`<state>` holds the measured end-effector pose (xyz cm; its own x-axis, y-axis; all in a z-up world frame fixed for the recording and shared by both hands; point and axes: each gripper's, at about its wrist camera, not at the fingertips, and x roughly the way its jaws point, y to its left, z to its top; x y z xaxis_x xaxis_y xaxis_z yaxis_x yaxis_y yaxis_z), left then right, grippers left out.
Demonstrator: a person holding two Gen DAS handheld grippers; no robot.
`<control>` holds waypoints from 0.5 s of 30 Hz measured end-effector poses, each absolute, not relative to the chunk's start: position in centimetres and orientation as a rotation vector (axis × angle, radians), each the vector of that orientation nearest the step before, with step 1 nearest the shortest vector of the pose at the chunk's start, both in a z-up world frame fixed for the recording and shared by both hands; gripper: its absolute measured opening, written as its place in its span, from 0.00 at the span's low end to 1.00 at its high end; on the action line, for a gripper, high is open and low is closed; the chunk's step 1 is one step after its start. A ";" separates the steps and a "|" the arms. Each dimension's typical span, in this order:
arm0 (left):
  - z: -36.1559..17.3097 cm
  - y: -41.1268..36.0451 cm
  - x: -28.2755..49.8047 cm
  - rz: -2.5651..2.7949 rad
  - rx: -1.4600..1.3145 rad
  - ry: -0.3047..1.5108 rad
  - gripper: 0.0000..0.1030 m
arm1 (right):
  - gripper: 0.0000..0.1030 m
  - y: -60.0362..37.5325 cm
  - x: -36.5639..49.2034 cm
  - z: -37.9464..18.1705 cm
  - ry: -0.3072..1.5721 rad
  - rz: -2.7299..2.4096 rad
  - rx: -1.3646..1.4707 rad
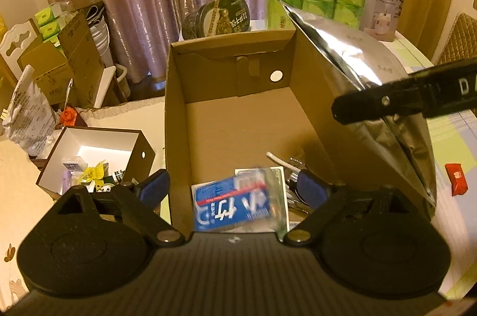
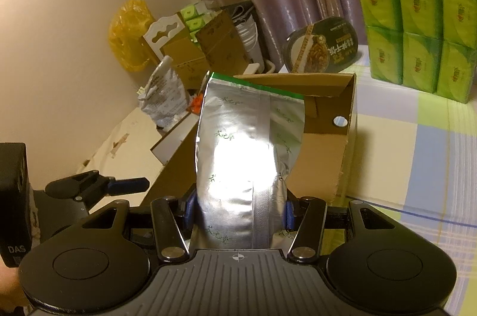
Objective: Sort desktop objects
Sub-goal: 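Open the left gripper to drop the toothpick box while the right gripper drops the foil bag inside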
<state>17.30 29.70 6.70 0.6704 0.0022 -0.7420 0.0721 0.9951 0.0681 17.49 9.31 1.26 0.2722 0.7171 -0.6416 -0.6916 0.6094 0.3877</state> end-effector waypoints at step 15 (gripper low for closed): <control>7.2 29.9 15.5 -0.025 0.124 0.832 0.87 | 0.60 9.8 17.2 1.4 0.886 0.979 0.079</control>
<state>15.54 29.86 7.18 0.6735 0.0263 -0.7387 0.0708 0.9925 0.0999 17.25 9.83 1.36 0.2481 0.7475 -0.6162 -0.6873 0.5841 0.4317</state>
